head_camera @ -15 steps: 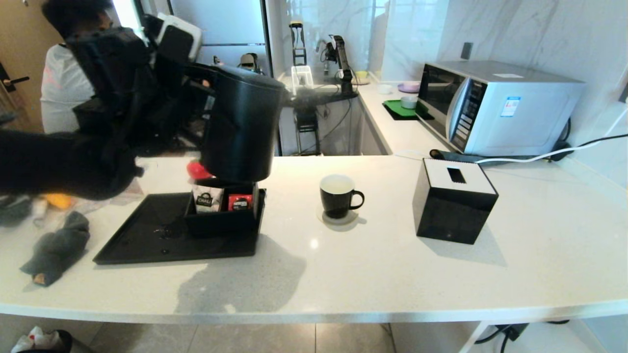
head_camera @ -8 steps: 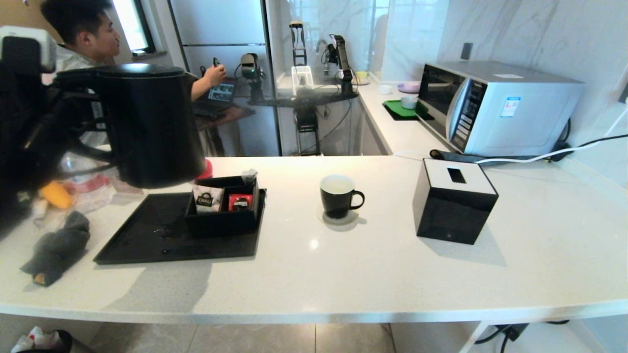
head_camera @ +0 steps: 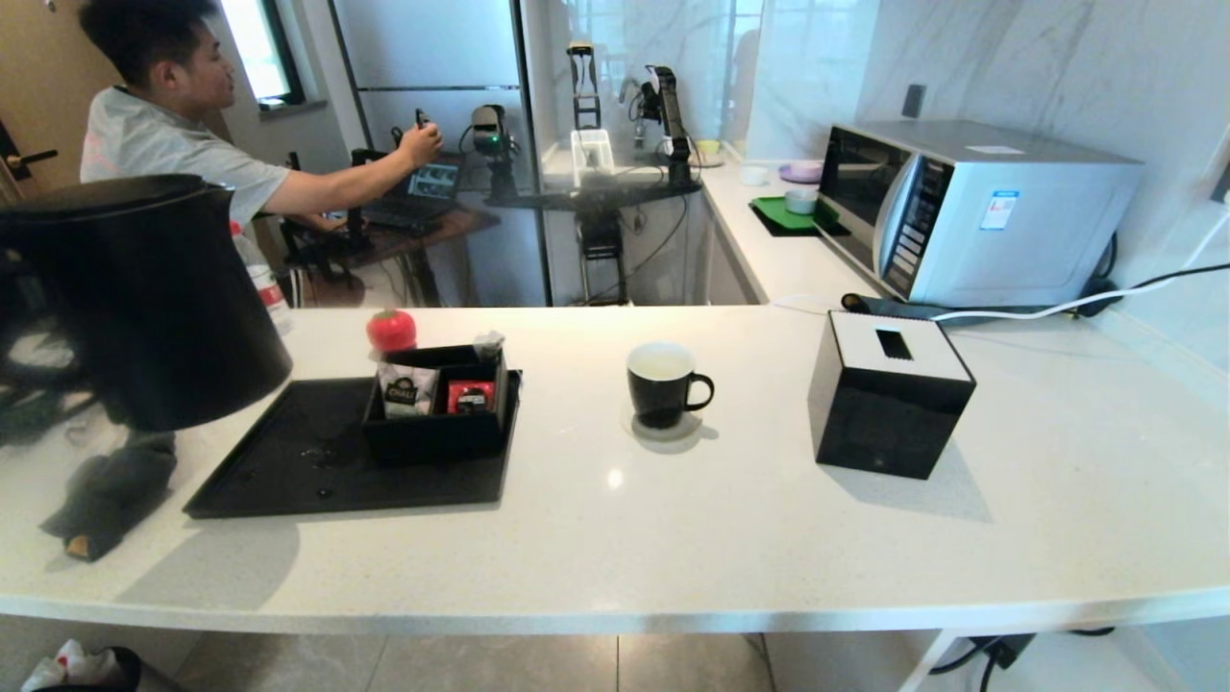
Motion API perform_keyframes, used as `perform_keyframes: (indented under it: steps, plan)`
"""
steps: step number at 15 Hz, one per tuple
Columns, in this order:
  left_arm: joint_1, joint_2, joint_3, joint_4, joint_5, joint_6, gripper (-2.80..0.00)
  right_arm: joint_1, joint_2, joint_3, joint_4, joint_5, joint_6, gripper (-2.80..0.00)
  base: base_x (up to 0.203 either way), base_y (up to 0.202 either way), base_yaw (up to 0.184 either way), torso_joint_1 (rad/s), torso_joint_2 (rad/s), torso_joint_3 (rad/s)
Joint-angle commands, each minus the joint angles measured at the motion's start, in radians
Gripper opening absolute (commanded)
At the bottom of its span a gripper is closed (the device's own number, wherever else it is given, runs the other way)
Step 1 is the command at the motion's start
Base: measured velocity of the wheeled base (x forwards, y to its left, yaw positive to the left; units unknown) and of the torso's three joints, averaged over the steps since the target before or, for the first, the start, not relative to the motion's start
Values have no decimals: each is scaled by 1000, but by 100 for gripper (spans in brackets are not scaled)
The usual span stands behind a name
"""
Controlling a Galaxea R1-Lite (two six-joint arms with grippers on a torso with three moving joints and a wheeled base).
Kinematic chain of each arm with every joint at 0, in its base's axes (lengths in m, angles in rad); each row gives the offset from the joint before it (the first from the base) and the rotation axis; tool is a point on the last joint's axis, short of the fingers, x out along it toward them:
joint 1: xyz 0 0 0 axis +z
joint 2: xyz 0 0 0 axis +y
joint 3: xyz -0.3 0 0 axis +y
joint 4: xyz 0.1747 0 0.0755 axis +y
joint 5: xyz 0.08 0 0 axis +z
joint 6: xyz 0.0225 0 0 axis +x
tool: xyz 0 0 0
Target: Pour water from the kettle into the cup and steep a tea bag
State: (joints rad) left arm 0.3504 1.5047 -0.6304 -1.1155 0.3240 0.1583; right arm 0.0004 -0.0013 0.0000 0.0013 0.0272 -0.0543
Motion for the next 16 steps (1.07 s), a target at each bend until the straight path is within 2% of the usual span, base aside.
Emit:
perform_keyframes:
  steps: [1,9,16]
  plan:
    - [72,31,67,-60,-46,1,-280,1,1,0,0,0,-1,-280,0,0,0,0,0,0]
    - [102,242,77,-251,-106,28,-280,1,1,0,0,0,-1,-280,0,0,0,0,0,0]
    - [103,497,17,-437,-143,34,-280,0,1,0,0,0,-1,-280,0,0,0,0,0,0]
